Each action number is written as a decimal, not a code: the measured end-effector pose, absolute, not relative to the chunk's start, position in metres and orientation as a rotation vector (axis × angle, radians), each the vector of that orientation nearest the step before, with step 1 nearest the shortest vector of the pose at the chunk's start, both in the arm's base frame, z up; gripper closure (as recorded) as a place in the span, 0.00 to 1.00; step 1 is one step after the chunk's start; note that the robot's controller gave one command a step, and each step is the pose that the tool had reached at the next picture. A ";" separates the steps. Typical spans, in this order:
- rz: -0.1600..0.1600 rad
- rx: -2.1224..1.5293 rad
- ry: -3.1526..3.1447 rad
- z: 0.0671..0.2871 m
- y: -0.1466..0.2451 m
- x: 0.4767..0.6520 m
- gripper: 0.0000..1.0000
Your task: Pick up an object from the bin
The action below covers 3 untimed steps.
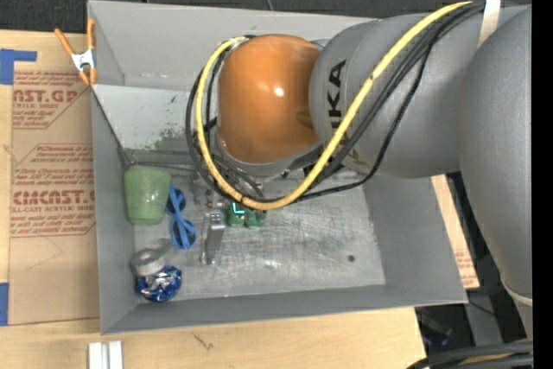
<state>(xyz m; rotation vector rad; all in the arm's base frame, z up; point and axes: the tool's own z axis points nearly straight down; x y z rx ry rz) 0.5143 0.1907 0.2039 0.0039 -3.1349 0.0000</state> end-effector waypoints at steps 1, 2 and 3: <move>-0.004 0.412 -3.125 0.072 0.229 0.492 0.00; 0.004 0.405 -3.122 0.072 0.225 0.493 1.00; -0.004 0.408 -3.122 0.072 0.228 0.491 0.00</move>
Offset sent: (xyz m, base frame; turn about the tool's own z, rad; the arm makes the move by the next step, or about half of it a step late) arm -0.0251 0.0370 -0.1339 -0.2589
